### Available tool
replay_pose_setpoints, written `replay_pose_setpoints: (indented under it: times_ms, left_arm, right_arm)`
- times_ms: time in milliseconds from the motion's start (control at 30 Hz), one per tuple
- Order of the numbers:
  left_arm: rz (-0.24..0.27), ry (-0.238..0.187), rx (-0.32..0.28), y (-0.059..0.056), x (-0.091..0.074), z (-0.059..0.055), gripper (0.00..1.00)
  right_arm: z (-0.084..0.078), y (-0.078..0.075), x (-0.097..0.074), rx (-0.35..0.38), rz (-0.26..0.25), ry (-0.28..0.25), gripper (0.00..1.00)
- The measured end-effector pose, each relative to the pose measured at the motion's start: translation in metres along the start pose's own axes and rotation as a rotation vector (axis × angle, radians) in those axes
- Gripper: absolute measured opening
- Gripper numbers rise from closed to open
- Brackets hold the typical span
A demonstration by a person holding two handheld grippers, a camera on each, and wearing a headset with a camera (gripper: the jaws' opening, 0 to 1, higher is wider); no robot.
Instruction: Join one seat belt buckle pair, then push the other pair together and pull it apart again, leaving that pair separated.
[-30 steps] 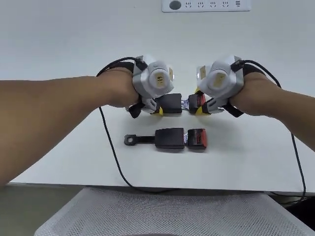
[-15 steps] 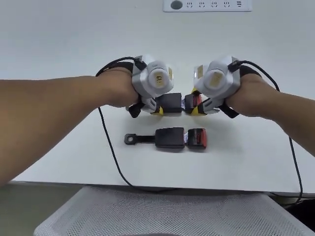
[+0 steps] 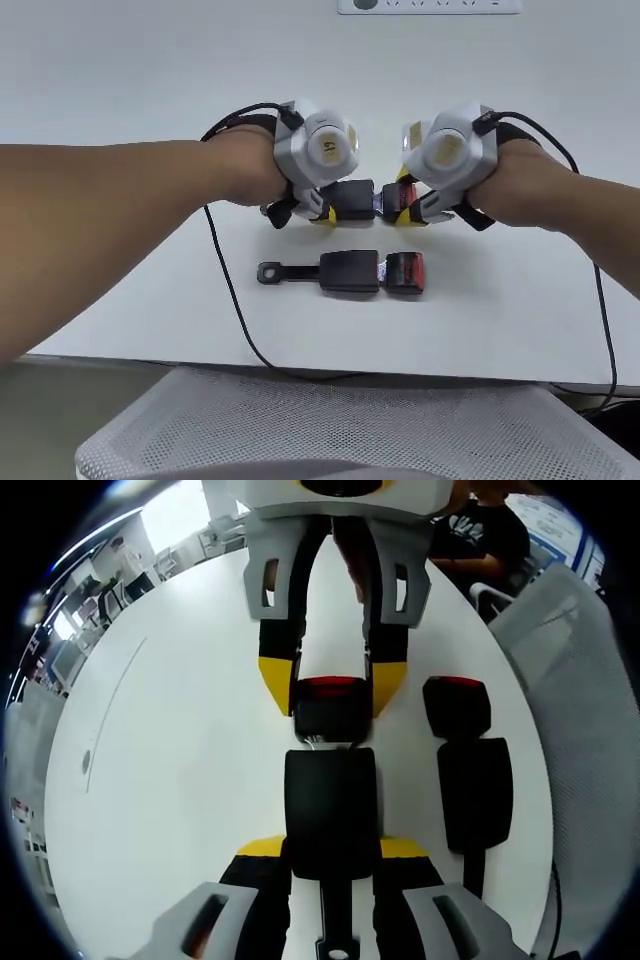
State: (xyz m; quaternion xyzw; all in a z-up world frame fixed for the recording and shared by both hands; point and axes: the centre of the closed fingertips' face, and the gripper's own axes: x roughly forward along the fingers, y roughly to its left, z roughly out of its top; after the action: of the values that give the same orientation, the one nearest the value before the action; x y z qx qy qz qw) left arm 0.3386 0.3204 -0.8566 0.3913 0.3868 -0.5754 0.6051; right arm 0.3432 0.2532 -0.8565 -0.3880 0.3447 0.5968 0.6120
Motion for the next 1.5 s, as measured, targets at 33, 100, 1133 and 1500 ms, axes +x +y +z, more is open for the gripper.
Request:
replay_pose_setpoints:
  times_ms: [33, 100, 1133, 1500]
  left_arm:
    - [0.000, -0.002, -0.001, 0.000, 0.000, 0.000, 0.31]
    - [0.000, -0.005, -0.008, 0.000, 0.000, 0.000, 0.31]
    - [0.007, -0.003, -0.012, -0.001, -0.001, 0.000, 0.32]
    - [0.022, 0.012, 0.009, -0.002, -0.002, 0.000, 0.32]
  right_arm:
    - [-0.002, 0.000, -0.001, 0.000, 0.001, 0.002, 0.32]
    - [-0.004, -0.001, -0.002, 0.002, 0.002, 0.003, 0.32]
    - [-0.120, 0.008, -0.066, 0.043, -0.050, 0.115, 0.35]
    - [-0.156, 0.014, -0.082, 0.071, -0.061, 0.161, 0.36]
